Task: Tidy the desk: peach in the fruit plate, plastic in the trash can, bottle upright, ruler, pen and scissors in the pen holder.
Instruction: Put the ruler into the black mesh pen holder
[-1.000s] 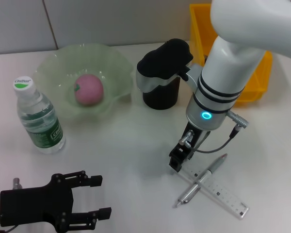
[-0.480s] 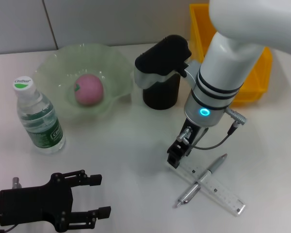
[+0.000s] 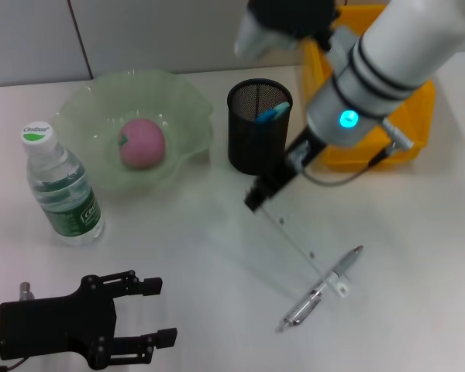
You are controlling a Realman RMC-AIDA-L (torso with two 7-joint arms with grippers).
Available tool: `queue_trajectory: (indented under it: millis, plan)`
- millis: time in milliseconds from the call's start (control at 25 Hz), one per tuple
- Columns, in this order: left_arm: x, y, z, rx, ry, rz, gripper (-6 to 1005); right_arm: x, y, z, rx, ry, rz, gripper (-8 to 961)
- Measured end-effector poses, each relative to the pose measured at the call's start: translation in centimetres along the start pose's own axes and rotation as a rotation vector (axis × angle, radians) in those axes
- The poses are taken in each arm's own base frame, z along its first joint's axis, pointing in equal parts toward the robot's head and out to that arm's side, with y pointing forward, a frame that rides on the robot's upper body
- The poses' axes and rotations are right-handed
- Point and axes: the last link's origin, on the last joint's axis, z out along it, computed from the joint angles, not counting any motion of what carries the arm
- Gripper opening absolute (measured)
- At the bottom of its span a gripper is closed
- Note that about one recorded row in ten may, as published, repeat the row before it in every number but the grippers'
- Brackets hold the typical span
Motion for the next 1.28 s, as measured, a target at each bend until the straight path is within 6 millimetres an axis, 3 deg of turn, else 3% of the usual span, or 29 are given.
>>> queue_trajectory:
  millis: [320,640,880,1280]
  plan:
    - [0.0,-0.2,0.1,0.009,-0.002,0.003,785,-1.1,-1.6,-4.3,-0.158,-0.343,-0.055,380]
    - [0.0,-0.3,0.1,0.021,-0.002,0.011,785,-0.3,-4.4,-7.4,-0.184,-0.753,-0.103,380]
    - [-0.1,-0.7,0.2,0.045,-0.009,0.013,785,0.4,-6.5,-7.3,-0.18,-0.966,-0.102,380]
    - [-0.1,-1.4,0.3,0.099,-0.004,0.032,785,0.7,-8.8,-4.5,-0.083,-1.135,-0.08,380]
